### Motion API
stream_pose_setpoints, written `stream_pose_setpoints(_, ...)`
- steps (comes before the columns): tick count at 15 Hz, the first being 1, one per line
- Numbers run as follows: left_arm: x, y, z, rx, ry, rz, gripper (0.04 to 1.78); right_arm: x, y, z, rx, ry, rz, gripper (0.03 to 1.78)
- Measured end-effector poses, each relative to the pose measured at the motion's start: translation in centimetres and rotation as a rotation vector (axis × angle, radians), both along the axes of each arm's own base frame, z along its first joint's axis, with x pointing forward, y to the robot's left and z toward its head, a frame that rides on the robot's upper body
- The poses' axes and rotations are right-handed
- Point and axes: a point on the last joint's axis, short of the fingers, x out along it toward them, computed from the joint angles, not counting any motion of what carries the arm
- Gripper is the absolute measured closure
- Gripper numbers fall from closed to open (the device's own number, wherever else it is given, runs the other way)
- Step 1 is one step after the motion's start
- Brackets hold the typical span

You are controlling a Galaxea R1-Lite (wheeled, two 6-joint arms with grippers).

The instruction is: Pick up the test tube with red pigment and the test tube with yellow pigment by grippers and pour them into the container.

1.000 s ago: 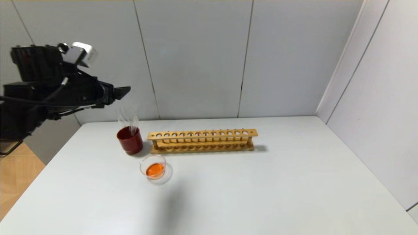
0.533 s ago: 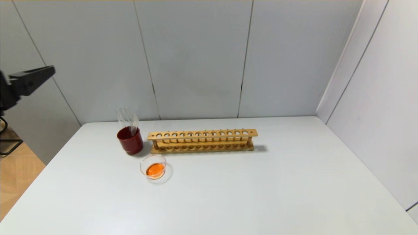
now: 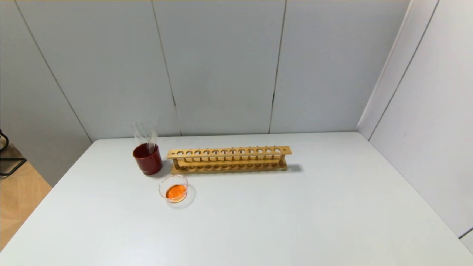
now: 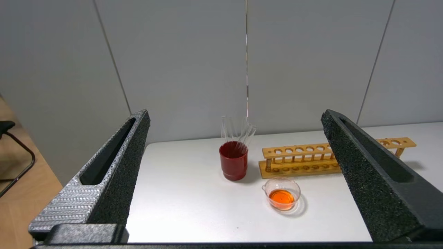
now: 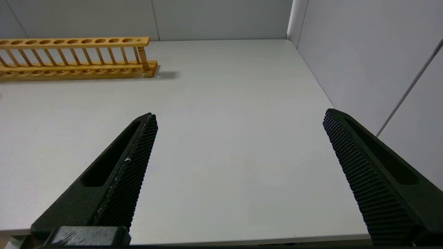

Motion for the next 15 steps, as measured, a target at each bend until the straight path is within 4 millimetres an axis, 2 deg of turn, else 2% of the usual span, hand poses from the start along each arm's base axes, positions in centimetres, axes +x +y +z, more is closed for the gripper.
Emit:
stream_pose_setpoints(2,-1.7,0.0,-3.3,-0.005,-0.02,0.0,0.08,0.0,0.0,0.0,0.0,0.0,0.0,0.06)
stream_pose_setpoints(4,-2.1,0.0,-6.4,-0.002,-0.012,-0.008,0.08,0.0,0.0,0.0,0.0,0.0,0.0,0.06)
stream_pose_setpoints(8,0.0,-0.2,-12.5,0.023,0.025,-0.068,0.08,0.0,0.0,0.0,0.0,0.0,0.0,0.06)
stream_pose_setpoints(11,1.2,-0.3,-15.4,0.055,0.035,-0.081,0.08,0.0,0.0,0.0,0.0,0.0,0.0,0.06)
stream_pose_setpoints(14,1.6,-0.1,-17.9,0.031,0.236,-0.027,0.08,0.0,0.0,0.0,0.0,0.0,0.0,0.06)
stream_pose_setpoints(15,1.6,-0.1,-18.1,0.013,0.252,-0.022,0.08,0.0,0.0,0.0,0.0,0.0,0.0,0.06)
